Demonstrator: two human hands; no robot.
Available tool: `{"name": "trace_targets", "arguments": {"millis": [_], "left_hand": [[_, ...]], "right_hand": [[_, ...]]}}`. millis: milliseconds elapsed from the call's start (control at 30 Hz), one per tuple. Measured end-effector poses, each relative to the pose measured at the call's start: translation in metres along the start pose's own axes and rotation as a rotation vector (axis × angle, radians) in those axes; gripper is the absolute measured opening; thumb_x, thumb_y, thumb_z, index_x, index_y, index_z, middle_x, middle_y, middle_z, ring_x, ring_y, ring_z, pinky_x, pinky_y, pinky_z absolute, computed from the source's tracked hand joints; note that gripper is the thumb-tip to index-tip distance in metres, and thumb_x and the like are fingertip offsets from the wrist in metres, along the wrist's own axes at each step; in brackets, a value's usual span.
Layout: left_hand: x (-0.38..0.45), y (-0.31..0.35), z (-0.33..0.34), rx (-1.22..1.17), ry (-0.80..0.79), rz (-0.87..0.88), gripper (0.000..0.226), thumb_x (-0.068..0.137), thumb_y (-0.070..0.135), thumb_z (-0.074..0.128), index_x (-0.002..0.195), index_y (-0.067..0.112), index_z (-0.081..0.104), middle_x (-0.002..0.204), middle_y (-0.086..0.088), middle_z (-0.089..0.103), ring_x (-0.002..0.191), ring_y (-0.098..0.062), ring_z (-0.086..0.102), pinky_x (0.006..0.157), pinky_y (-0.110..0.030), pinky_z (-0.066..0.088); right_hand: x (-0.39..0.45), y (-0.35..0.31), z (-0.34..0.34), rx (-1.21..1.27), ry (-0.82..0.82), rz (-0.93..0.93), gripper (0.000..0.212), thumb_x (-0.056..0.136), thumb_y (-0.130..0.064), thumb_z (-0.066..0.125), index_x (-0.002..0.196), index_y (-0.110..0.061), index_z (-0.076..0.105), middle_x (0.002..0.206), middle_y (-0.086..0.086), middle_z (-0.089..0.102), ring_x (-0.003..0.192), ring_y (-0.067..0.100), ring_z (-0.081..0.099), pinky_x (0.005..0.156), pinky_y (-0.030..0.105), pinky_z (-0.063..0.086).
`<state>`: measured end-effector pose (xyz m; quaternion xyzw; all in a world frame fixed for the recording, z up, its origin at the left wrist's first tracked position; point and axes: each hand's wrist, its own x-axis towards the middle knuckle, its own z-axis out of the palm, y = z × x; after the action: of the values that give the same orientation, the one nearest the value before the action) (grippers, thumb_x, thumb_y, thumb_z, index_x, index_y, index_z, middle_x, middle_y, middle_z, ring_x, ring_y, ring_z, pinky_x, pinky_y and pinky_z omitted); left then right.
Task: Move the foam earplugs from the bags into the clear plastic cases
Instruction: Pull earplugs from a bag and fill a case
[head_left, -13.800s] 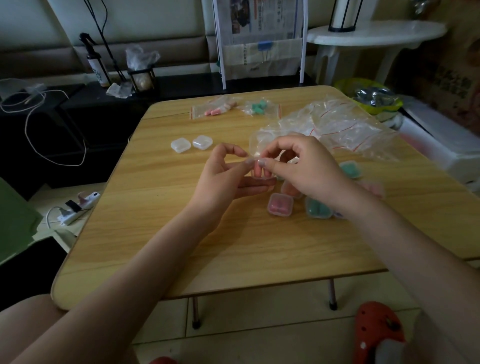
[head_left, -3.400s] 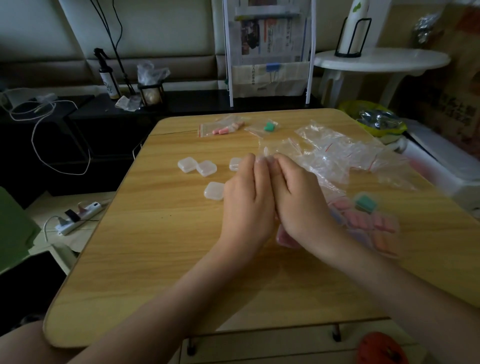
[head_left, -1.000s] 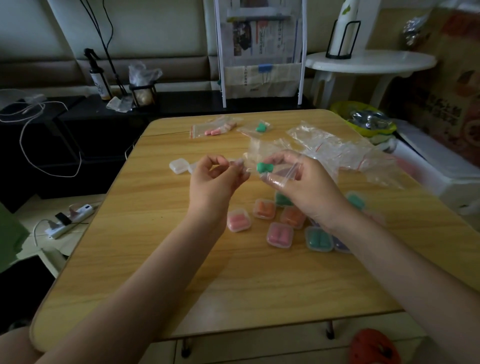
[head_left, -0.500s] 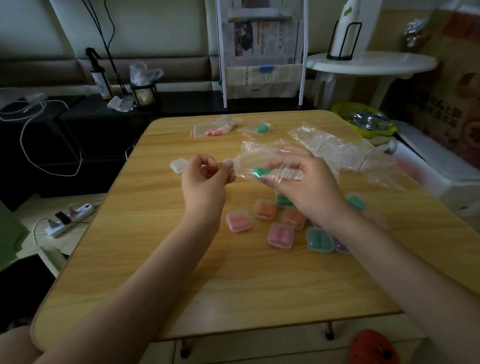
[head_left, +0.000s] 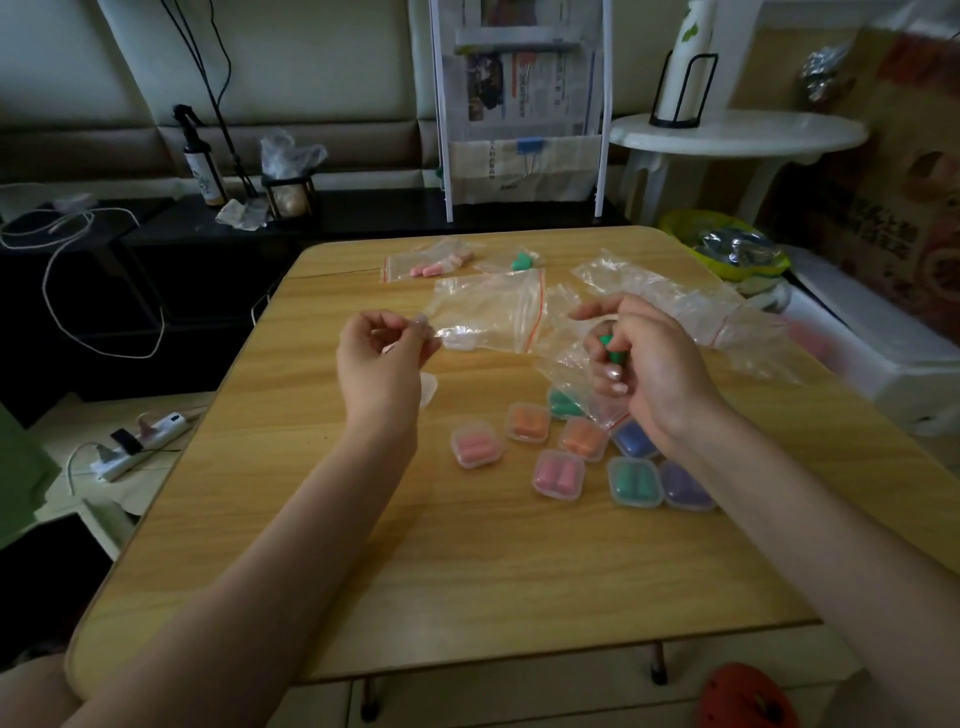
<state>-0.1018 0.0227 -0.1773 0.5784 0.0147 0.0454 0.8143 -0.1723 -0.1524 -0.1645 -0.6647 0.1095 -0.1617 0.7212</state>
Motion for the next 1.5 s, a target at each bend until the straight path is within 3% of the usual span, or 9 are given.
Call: {"name": "trace_targets", "arguments": {"millis": [200,367,500,700,833,900,1033,1233,1500], "left_hand": [[-0.007,-0.001,0.004,0.102,-0.055,0.069,0.019,0.088,0.001,0.060,0.080,0.014,0.050,0.085,-0.005,0.059,0.079,-0.013,0.064,0.073,-0.020,0.053],[-0.015,-0.001,0.006,0.240,-0.109,0.181,0.014,0.088,0.009,0.063,0.084,0.015,0.050,0.088,-0.004,0.063,0.080,-0.013,0.066,0.073,-0.022,0.054],[-0.005,0.003,-0.006,0.744,-0.187,0.401,0.019,0.089,0.024,0.064,0.103,0.020,0.052,0.104,0.009,0.060,0.097,-0.006,0.057,0.077,-0.014,0.045],[0.007,0.000,-0.031,1.341,-0.263,0.477,0.033,0.089,0.036,0.059,0.118,0.019,0.061,0.120,0.000,0.062,0.117,-0.018,0.052,0.094,-0.032,0.044],[0.000,0.002,-0.032,1.383,-0.290,0.445,0.035,0.092,0.036,0.055,0.120,0.018,0.061,0.118,-0.003,0.063,0.110,-0.021,0.055,0.085,-0.031,0.044],[-0.002,0.003,-0.033,1.378,-0.315,0.406,0.033,0.093,0.034,0.054,0.122,0.019,0.059,0.117,-0.005,0.063,0.104,-0.022,0.058,0.080,-0.030,0.044],[-0.002,0.000,-0.036,1.382,-0.349,0.375,0.036,0.092,0.034,0.054,0.125,0.021,0.057,0.125,-0.007,0.059,0.112,-0.025,0.055,0.091,-0.036,0.043],[-0.006,-0.002,-0.040,1.357,-0.373,0.431,0.036,0.093,0.025,0.055,0.129,0.024,0.055,0.132,-0.006,0.054,0.124,-0.025,0.043,0.100,-0.034,0.034],[-0.026,0.003,-0.027,0.994,-0.333,0.567,0.046,0.078,0.014,0.074,0.119,0.018,0.055,0.106,0.009,0.059,0.091,-0.005,0.056,0.073,-0.009,0.044]], "right_hand": [[-0.001,-0.009,0.001,-0.316,-0.057,0.077,0.034,0.093,-0.038,0.046,0.085,-0.016,0.070,0.054,-0.006,0.034,0.045,0.008,0.028,0.042,0.020,0.026],[0.002,-0.007,-0.001,-0.505,0.059,-0.111,0.014,0.089,-0.029,0.064,0.091,-0.018,0.073,0.045,-0.024,0.051,0.042,-0.011,0.046,0.053,0.015,0.033],[0.016,-0.010,-0.022,-0.564,0.250,-0.198,0.017,0.089,-0.029,0.064,0.083,-0.018,0.074,0.069,-0.014,0.067,0.057,-0.008,0.052,0.057,0.014,0.038],[0.023,-0.004,-0.047,-0.951,0.439,-0.230,0.017,0.082,-0.024,0.071,0.079,-0.013,0.059,0.068,-0.005,0.052,0.074,0.022,0.053,0.061,0.026,0.030],[0.016,-0.008,-0.041,-1.026,0.399,-0.369,0.007,0.086,-0.015,0.063,0.091,-0.017,0.058,0.059,-0.005,0.048,0.049,0.013,0.044,0.045,0.027,0.026],[0.009,-0.014,-0.036,-1.024,0.201,-0.405,0.007,0.088,-0.021,0.063,0.090,-0.025,0.068,0.052,-0.008,0.048,0.044,0.010,0.043,0.046,0.026,0.032],[-0.008,-0.019,-0.027,-1.346,-0.148,-0.194,0.019,0.090,-0.050,0.053,0.093,-0.041,0.070,0.076,-0.013,0.068,0.061,0.009,0.058,0.058,0.027,0.050],[-0.007,-0.012,-0.034,-1.652,-0.032,-0.153,0.057,0.097,-0.057,0.024,0.068,-0.023,0.059,0.052,-0.004,0.056,0.052,0.010,0.055,0.055,0.026,0.037],[-0.012,-0.009,-0.026,-1.458,0.120,-0.418,0.034,0.098,-0.047,0.038,0.095,-0.028,0.067,0.056,-0.011,0.049,0.050,0.006,0.047,0.045,0.022,0.033]]}}
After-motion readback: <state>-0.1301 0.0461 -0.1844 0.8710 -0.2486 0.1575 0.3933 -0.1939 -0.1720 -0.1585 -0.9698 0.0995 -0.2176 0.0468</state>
